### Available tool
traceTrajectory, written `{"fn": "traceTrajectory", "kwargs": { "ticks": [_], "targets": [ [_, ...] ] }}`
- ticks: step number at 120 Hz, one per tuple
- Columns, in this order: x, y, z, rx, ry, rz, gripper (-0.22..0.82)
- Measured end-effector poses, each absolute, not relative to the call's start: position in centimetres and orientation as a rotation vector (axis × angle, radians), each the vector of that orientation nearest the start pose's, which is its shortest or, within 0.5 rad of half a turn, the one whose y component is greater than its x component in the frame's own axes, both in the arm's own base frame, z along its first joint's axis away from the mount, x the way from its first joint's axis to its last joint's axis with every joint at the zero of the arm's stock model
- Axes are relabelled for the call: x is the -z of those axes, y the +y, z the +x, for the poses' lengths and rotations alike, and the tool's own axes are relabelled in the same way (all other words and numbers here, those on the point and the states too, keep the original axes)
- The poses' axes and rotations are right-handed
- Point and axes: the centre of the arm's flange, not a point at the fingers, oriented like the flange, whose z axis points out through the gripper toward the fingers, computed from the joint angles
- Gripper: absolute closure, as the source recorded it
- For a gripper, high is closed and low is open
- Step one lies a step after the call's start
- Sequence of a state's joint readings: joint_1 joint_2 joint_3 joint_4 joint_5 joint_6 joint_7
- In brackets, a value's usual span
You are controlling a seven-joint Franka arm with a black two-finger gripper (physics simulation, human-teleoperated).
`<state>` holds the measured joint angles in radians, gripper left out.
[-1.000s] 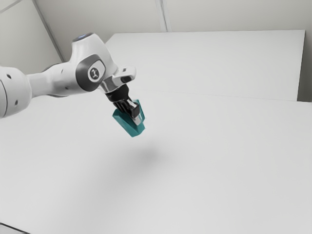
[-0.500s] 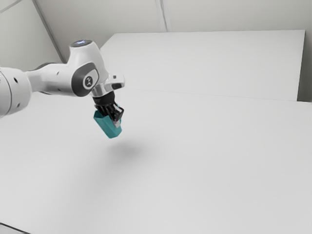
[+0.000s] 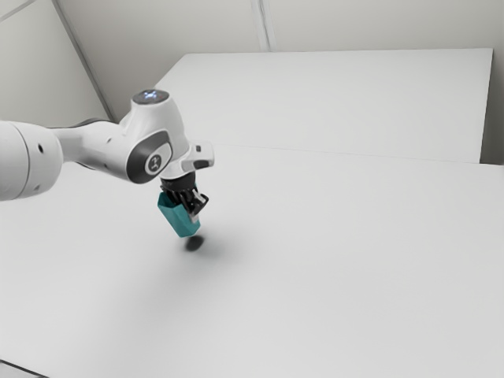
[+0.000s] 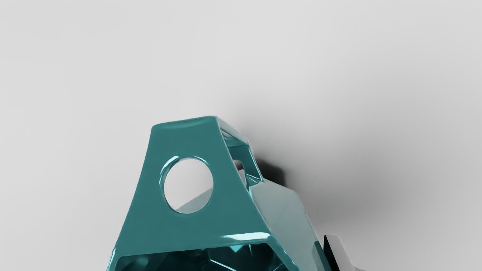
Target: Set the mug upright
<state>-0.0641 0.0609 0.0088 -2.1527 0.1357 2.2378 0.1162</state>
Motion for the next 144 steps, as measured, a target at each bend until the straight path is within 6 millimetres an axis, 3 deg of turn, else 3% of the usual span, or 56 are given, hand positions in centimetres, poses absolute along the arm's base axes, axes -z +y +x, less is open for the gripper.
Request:
{"fn": "traceTrajectory", "kwargs": {
  "ticks": [96, 144],
  "targets": [
    [-33.1, -3.7, 55.3, -0.011, 0.308, -3.008, 0.78],
    [-33.2, -3.7, 55.2, -0.012, 0.305, -3.022, 0.5]
  ]
}}
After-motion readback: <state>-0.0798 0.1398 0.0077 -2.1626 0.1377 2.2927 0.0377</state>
